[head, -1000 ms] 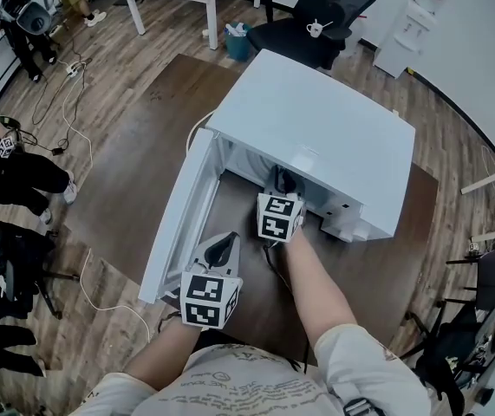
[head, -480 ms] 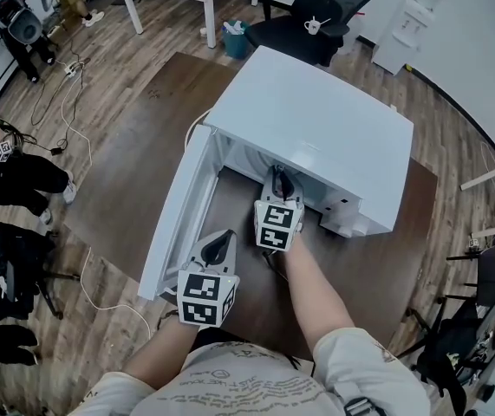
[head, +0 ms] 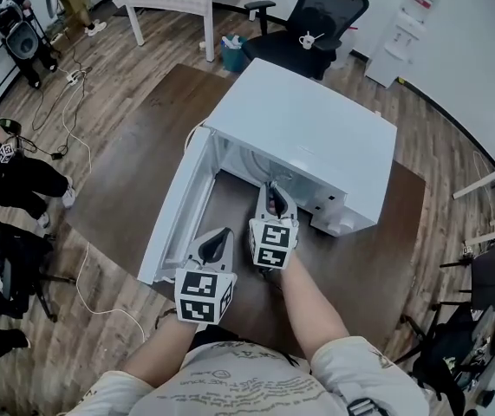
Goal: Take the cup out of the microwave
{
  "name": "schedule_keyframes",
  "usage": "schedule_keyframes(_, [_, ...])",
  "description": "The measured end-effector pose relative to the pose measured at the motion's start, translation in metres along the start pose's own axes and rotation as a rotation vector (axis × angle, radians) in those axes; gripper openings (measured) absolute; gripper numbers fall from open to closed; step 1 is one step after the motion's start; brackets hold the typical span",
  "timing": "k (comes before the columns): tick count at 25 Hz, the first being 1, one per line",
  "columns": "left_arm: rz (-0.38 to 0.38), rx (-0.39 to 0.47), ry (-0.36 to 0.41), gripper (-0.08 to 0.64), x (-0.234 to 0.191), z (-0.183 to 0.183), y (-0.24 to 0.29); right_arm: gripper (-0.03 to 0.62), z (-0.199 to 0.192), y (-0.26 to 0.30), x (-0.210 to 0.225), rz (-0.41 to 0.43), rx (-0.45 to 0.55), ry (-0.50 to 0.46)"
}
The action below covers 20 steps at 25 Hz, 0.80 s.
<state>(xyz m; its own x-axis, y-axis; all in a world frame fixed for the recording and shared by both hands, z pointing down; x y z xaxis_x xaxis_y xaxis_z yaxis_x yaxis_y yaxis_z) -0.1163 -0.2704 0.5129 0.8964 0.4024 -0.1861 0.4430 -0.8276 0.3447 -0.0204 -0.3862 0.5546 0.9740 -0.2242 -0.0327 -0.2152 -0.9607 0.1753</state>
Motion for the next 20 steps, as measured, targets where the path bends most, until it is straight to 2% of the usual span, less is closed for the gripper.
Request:
schedule_keyframes(11, [0.032,0.07,0.0,0.014,0.035,0.013,-0.038,0.037,0.012,-0.084,-0.011,0.077,0.013,0.049])
schedule_keyframes(20, [0.073,0.124,0.001,0.014,0.059,0.019,-0.068,0.037,0.056,-0.143,-0.022,0.173,0.115,0.061])
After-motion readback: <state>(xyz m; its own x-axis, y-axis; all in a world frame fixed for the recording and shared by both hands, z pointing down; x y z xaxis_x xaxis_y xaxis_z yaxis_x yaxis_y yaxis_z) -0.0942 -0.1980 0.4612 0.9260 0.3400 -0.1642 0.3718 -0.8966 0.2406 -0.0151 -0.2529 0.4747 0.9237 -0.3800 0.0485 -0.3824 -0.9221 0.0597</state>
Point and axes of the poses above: the fingertips, and each gripper's own axes: y forward along the fingers, x to its right, z out of its top, the point moved 1 cm from there along -y, backward along the fingers, and after that the axes turned 5 degrees about x, right-handed, at the moved point
